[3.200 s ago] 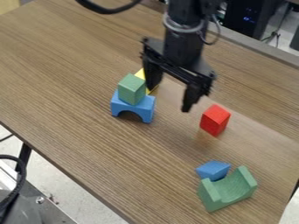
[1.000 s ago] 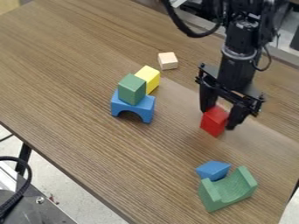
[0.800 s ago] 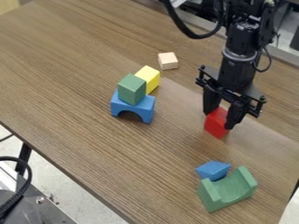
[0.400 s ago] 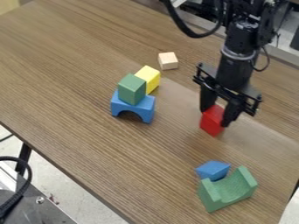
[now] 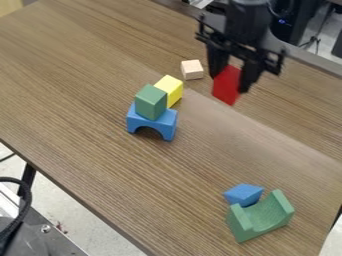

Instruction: Take the red block and put it on the green block

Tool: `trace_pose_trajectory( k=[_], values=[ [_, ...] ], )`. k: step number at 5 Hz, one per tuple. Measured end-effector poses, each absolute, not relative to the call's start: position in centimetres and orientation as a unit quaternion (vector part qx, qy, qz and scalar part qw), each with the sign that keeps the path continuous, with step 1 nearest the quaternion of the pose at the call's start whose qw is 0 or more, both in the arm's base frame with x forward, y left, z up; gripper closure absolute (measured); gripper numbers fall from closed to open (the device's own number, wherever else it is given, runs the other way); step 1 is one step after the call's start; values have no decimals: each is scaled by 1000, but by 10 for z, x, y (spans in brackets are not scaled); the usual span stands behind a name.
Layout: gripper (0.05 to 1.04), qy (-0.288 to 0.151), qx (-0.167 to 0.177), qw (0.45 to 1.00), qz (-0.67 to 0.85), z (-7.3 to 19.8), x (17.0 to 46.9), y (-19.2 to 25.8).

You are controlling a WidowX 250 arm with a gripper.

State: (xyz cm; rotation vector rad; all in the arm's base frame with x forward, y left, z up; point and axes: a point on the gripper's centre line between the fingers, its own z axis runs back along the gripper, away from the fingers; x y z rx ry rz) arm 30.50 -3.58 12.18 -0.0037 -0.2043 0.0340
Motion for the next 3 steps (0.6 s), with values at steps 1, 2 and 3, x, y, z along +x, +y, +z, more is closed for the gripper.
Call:
trace_pose_trajectory(
  k=[1,2,3],
  values=[
    [540,-86,-15,995,38,128,305,-25],
    [540,-63,-26,995,78,125,302,-7],
    [540,-45,-31,990,130,125,296,13]
  ],
)
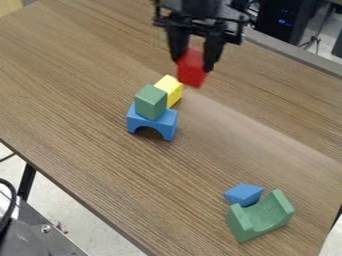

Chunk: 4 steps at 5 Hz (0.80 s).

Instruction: Take the red block and put it on the green block

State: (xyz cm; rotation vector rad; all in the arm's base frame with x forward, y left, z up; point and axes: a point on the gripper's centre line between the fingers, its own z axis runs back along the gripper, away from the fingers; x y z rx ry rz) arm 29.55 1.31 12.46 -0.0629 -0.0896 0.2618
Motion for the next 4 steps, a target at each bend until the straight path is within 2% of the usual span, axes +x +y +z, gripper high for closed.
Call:
trace_pose_trajectory(
  k=[2,4],
  values=[
    [540,-9,-25,977,213,121,275,43],
    [540,-3,-32,975,219,129,267,45]
  ],
)
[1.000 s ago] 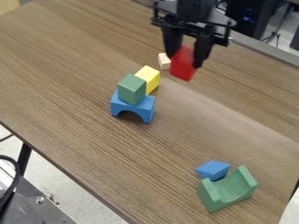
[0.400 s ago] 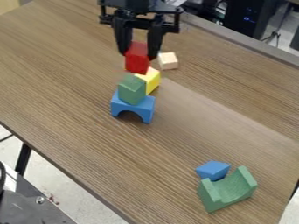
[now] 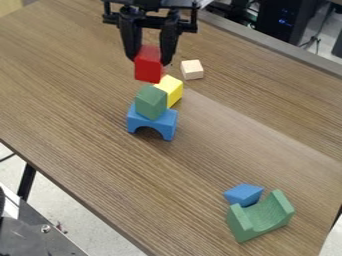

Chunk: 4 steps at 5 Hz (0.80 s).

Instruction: Take the red block and put it on the green block

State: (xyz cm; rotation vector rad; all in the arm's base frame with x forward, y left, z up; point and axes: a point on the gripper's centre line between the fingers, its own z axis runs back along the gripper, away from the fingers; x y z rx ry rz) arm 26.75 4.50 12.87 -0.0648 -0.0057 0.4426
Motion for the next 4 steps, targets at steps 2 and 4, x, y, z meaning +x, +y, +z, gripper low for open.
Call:
trace_pose_trajectory(
  k=[2,4],
  values=[
    [540,18,-44,980,192,115,268,39],
    [540,38,-44,980,188,96,275,42]
  ],
)
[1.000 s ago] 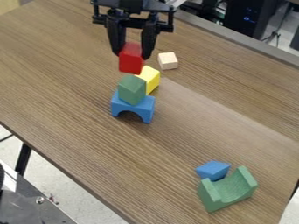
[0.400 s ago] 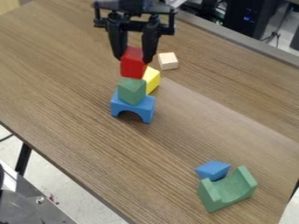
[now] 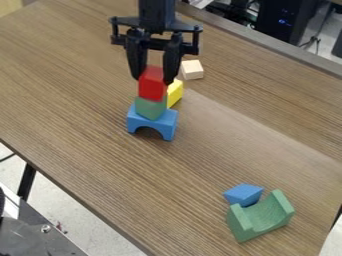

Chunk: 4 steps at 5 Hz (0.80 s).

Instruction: Take the red block and put it on the green block

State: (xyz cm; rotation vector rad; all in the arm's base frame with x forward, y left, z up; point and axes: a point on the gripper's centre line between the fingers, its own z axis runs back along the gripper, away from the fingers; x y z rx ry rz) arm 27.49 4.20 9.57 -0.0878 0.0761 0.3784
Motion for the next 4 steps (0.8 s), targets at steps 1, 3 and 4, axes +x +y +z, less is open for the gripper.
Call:
trace_pose_trajectory(
  k=[1,3,4],
  values=[
    [497,39,-44,980,189,94,277,43],
    [75,58,-30,979,194,83,277,41],
    [83,59,-33,978,197,82,278,39]
  ],
)
